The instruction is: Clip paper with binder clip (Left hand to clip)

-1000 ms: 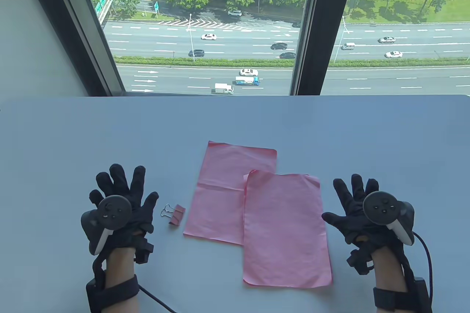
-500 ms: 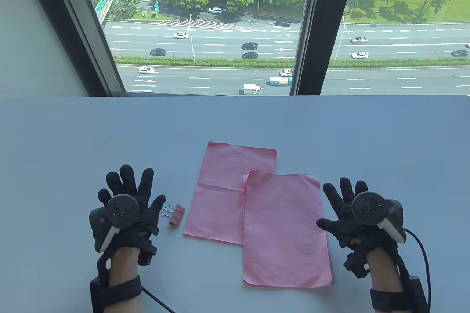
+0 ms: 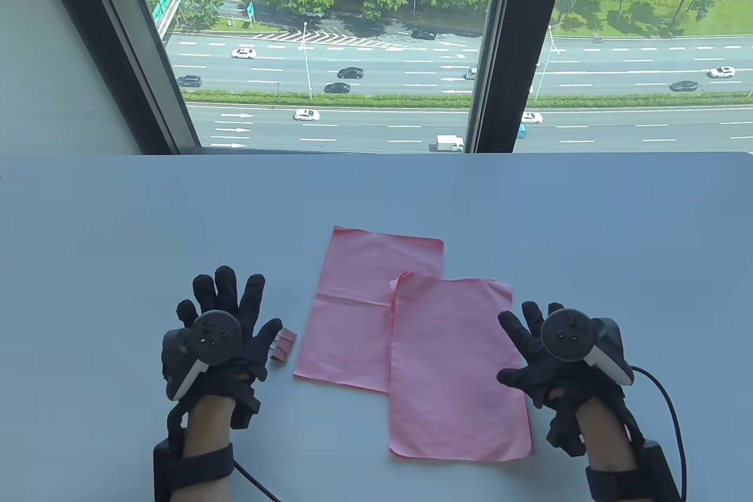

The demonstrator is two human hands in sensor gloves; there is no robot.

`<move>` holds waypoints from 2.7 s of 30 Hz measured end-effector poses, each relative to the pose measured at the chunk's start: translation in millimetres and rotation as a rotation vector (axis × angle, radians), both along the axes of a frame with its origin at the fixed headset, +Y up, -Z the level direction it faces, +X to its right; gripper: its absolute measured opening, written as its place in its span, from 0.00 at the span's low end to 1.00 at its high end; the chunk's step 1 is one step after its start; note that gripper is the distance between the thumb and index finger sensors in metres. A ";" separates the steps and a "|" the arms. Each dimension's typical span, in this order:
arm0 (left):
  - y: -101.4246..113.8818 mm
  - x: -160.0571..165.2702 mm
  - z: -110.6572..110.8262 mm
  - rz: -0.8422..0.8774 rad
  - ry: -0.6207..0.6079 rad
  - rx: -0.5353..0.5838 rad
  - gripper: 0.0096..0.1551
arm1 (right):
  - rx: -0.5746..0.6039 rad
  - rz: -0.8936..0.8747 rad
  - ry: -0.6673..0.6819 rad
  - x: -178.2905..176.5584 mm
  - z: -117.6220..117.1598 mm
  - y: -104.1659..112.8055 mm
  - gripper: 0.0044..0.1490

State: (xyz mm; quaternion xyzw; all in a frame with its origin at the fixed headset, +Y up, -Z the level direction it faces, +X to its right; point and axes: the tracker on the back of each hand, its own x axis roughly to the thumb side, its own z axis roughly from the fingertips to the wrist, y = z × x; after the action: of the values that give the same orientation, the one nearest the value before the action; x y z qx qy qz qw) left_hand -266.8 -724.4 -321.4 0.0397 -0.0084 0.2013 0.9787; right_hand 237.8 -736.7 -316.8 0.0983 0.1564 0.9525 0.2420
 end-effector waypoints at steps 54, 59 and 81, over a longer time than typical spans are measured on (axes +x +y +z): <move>-49.5 74.3 -15.7 -0.229 -0.222 -0.414 0.48 | -0.241 0.151 0.119 -42.2 -0.3 -35.2 0.63; -48.2 76.6 -14.2 -0.240 -0.235 -0.415 0.48 | -0.235 0.144 0.125 -44.3 -1.3 -35.9 0.63; -29.6 77.5 -5.4 -0.225 -0.256 -0.340 0.48 | -0.119 0.102 0.086 -26.1 -0.8 -14.6 0.63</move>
State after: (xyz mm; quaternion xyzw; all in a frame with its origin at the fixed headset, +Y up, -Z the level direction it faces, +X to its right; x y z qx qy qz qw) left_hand -189.3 -754.0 -326.8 -0.1525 -0.1026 0.0928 0.9786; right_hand 211.6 -751.3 -317.6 0.1166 0.2279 0.9475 0.1914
